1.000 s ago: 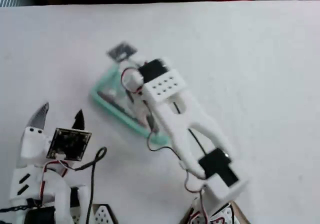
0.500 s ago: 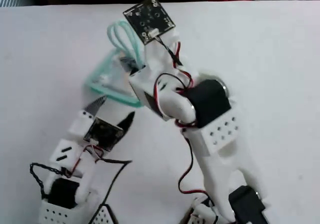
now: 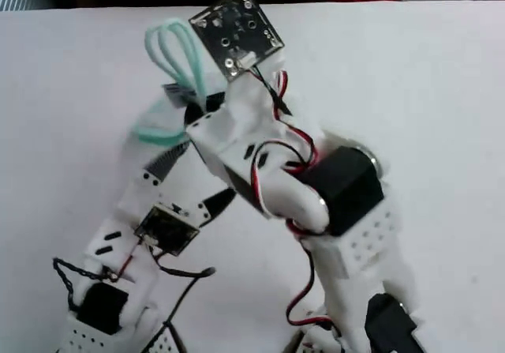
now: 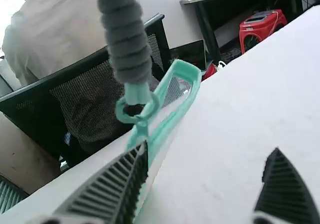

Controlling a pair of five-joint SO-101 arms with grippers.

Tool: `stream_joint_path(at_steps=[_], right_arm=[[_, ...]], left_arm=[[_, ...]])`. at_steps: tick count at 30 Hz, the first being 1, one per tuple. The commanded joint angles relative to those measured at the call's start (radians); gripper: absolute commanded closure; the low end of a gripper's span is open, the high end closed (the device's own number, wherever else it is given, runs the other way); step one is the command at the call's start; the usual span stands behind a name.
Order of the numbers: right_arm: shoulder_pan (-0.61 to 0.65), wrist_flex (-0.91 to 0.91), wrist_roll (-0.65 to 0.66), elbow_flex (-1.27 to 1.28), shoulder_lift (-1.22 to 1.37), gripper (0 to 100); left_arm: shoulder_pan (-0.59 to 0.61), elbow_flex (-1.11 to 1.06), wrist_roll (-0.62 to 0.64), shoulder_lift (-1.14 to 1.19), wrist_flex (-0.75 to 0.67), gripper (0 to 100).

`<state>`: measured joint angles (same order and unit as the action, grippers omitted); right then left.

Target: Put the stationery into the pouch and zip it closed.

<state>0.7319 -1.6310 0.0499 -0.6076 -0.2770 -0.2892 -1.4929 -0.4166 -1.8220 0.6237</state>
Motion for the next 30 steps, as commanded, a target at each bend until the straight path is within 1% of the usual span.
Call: stream_joint_path(at_steps=[1,4,8,12,13,15,18,21,22,24,27,30], right_arm=[[0.022,-0.035,-0.009,-0.138,-0.038,98.1],[0.022,-0.056,-0.009,-0.167,-0.038,98.1],[0.018,-0.076,-0.009,-0.167,-0.038,98.1],[0.015,-0.081,-0.009,-0.166,-0.036,98.1],[0.013,-0.081,-0.009,-0.164,-0.036,98.1],[-0.028,-0.068,-0.009,-0.137,-0.036,98.1],[-0.097,-0.012,-0.009,-0.058,-0.021,98.1],[-0.116,-0.01,-0.009,-0.023,0.004,98.1],[-0.114,-0.012,-0.009,-0.018,0.004,98.1],[-0.11,-0.019,-0.009,-0.025,0.002,98.1],[-0.096,-0.024,-0.006,-0.025,-0.012,98.1],[-0.111,-0.024,-0.005,-0.025,-0.013,98.1]], left_arm=[[-0.008,-0.072,-0.011,0.002,-0.153,66],[0.041,-0.103,-0.003,0.002,-0.203,66],[0.133,-0.104,-0.002,0.002,-0.224,66],[0.163,-0.098,0.0,0.001,-0.219,66],[0.168,-0.089,0.0,0.001,-0.195,66],[0.166,-0.038,0.0,-0.001,-0.097,66],[0.163,0.104,0.011,-0.001,0.083,66],[0.168,0.242,0.031,-0.001,0.201,66],[0.171,0.259,0.018,-0.001,0.209,66],[0.168,0.245,-0.02,-0.001,0.167,66],[0.165,0.199,-0.037,-0.001,0.121,66],[0.182,0.233,-0.044,-0.001,0.15,66]])
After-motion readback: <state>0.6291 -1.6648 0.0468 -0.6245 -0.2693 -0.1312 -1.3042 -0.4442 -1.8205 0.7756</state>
